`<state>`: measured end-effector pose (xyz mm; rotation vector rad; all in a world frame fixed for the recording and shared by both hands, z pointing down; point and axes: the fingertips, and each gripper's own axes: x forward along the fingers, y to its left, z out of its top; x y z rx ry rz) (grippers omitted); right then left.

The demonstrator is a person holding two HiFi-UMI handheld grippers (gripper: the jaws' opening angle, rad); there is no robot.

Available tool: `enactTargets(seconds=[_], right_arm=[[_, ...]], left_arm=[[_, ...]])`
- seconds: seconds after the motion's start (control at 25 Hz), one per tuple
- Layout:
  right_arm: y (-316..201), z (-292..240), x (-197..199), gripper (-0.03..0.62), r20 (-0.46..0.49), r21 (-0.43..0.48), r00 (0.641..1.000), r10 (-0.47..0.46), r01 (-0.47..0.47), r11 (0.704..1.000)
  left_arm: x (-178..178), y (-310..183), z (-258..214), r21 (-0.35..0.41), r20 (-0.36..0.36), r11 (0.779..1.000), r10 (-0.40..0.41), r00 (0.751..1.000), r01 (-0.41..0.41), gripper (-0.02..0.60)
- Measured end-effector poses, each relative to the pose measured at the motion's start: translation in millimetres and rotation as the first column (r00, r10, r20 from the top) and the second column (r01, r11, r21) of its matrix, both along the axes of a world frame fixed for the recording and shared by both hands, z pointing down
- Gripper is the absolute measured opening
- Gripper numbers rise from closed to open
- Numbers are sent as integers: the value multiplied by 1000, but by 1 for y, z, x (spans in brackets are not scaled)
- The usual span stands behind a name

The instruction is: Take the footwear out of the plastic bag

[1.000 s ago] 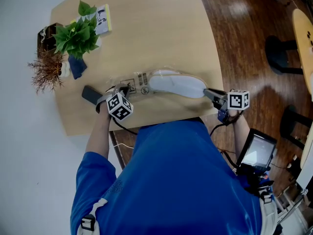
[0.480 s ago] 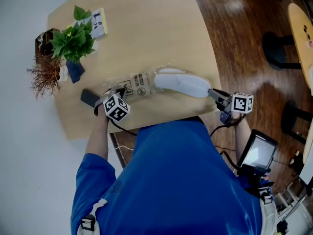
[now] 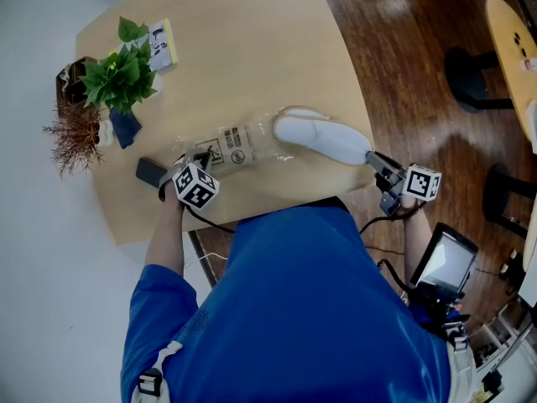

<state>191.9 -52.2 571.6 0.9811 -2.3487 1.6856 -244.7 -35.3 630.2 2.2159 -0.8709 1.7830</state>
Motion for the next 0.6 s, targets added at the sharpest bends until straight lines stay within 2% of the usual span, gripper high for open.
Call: enactTargets(seconds=[0.24,0.32,0.36,0.44,0.48,0.6], right_arm=[[-9,-3,14,60,10,36,996,85,-85,996],[-7,-1,20,58,14,6,989,149,-149,989],[-3,5,27,58,-8,-51,977,211,-211,976],[7,19,42,58,-82,-172,939,334,-344,923],[8,22,45,58,-95,-184,928,360,-372,910],[5,23,38,58,-85,-155,920,382,-391,907]], left_arm=[[-1,-3,0,-8,-3,1000,-22,1000,22,8],[0,-1,0,-10,-2,1000,-27,1000,27,8],[0,-1,0,-11,-2,1000,-29,1000,29,8],[0,0,0,-14,-2,999,-34,999,34,8],[0,0,-1,-14,-3,999,-37,999,37,8],[-1,3,-2,-11,-8,999,-49,999,49,8]])
